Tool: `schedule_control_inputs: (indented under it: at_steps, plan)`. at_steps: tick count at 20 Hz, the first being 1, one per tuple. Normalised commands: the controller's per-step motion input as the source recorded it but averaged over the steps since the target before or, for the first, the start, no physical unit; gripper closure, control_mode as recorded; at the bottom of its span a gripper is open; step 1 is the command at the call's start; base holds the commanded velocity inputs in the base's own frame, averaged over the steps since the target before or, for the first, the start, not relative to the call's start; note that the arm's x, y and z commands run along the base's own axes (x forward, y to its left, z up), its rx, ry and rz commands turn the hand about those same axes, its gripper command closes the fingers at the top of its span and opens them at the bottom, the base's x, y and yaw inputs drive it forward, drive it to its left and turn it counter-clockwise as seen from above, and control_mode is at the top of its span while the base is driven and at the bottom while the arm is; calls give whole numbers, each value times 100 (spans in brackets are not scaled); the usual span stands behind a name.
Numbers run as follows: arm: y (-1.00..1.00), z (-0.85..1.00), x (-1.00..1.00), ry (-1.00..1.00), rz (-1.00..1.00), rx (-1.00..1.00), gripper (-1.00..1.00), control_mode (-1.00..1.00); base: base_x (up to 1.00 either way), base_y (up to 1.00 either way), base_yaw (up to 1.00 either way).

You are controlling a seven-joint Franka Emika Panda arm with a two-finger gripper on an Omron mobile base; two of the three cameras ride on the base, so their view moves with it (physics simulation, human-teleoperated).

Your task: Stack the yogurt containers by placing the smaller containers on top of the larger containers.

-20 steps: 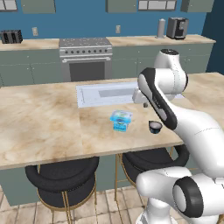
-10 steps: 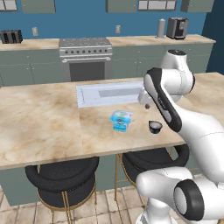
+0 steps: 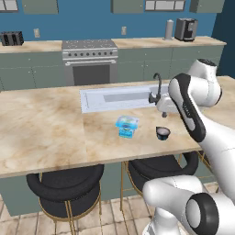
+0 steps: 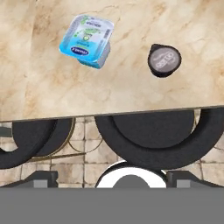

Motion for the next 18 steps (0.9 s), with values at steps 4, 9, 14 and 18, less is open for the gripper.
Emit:
schedule_control_inputs:
  at_steps: [4,9,14,18]
  plan:
    - [-10,-17,-1,0,-7,11,-100,-100,0,0,0]
    - [-10,-5,-3,0,-2,6,-100,-100,0,0,0]
    - [-23,-15,-10,0,-4,4,-100,-100,0,0,0]
    - [-27,-18,-9,0,-8,2,-100,-100,0,0,0]
